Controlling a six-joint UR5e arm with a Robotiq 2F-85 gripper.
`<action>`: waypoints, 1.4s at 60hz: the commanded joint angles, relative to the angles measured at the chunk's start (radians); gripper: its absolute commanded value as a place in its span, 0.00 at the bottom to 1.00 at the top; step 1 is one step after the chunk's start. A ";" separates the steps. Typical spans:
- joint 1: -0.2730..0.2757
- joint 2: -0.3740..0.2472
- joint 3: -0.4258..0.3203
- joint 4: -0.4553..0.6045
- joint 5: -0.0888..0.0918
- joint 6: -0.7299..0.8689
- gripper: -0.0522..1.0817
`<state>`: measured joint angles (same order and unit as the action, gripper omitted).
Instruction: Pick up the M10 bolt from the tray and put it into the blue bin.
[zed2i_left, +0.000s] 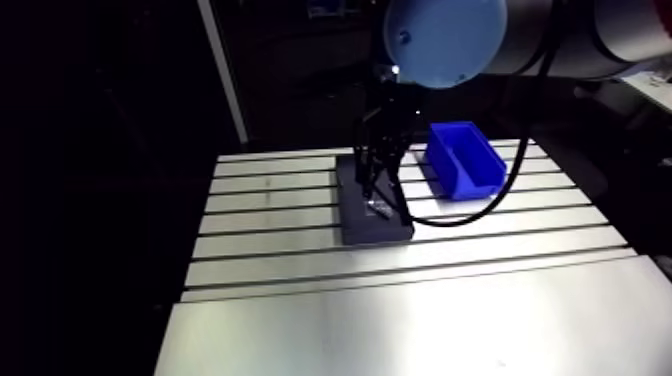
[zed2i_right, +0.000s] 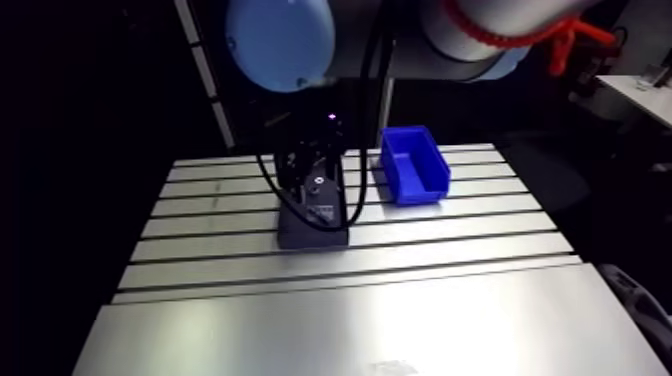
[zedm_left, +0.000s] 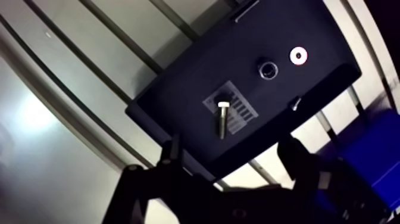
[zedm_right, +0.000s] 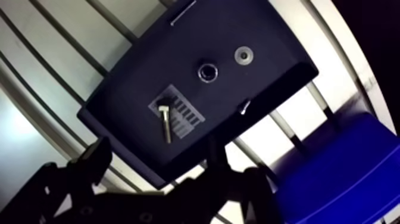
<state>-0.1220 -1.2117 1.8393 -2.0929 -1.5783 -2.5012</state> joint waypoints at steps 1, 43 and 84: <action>0.001 0.021 0.022 -0.035 -0.004 0.000 0.32; 0.002 0.063 0.027 -0.044 -0.005 0.000 0.48; 0.007 0.073 0.038 -0.089 -0.010 -0.002 0.52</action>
<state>-0.1165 -1.1392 1.8755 -2.1813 -1.5878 -2.5029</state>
